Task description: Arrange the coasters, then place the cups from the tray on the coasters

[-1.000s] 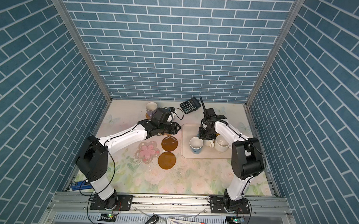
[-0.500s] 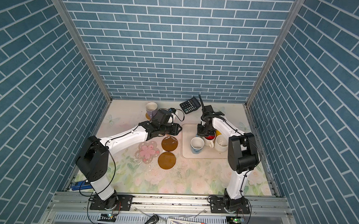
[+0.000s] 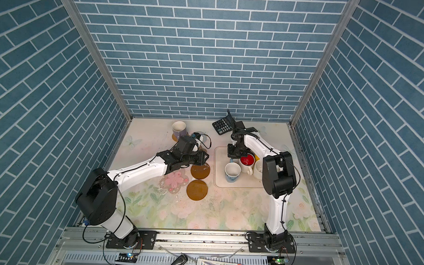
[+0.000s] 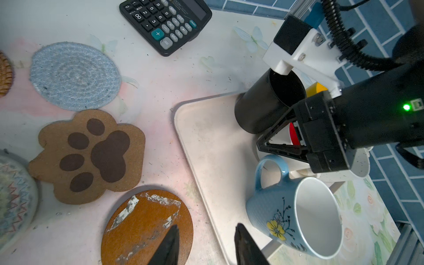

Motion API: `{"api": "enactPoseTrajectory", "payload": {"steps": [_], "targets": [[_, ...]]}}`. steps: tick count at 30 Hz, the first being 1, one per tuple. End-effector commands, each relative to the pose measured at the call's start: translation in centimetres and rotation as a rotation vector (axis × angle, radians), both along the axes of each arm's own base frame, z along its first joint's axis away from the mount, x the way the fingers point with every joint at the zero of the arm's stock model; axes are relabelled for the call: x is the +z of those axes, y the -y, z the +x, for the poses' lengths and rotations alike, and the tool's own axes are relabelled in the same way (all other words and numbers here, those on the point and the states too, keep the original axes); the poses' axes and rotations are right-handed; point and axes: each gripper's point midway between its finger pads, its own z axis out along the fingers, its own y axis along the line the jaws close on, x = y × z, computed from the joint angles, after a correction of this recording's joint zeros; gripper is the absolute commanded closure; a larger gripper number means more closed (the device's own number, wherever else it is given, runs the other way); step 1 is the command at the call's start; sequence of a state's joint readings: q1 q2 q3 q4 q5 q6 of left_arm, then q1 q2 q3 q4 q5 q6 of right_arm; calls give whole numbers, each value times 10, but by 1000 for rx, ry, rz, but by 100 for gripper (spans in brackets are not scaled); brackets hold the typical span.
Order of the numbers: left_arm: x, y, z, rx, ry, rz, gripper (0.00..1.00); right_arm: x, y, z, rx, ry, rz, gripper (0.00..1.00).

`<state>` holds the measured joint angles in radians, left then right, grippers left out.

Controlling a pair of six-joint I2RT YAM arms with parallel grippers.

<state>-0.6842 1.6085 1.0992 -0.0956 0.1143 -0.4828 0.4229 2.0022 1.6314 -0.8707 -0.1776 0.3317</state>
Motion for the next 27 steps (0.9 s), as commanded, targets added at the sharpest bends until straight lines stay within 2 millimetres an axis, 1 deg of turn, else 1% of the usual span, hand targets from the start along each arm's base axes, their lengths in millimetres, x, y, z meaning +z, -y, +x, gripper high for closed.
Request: {"api": "enactPoseTrajectory", "payload": {"steps": [1, 9, 13, 22, 25, 27], "targets": [[3, -7, -2, 31, 24, -2, 58, 2, -5, -5, 43, -25, -30, 100], [-10, -19, -12, 60, 19, -7, 59, 2, -21, -10, 77, -44, -47, 100], [-16, -22, -16, 60, 14, -9, 59, 4, -28, -11, 87, -45, -55, 100], [-22, -26, -24, 54, 11, -23, 59, 4, -44, -19, 106, -53, -63, 100], [-23, -26, -26, 50, 10, -34, 59, 10, -39, -19, 92, -50, -90, 100], [-24, -23, -26, 43, 8, -41, 59, 20, -33, -16, 84, -36, -108, 100]]}}
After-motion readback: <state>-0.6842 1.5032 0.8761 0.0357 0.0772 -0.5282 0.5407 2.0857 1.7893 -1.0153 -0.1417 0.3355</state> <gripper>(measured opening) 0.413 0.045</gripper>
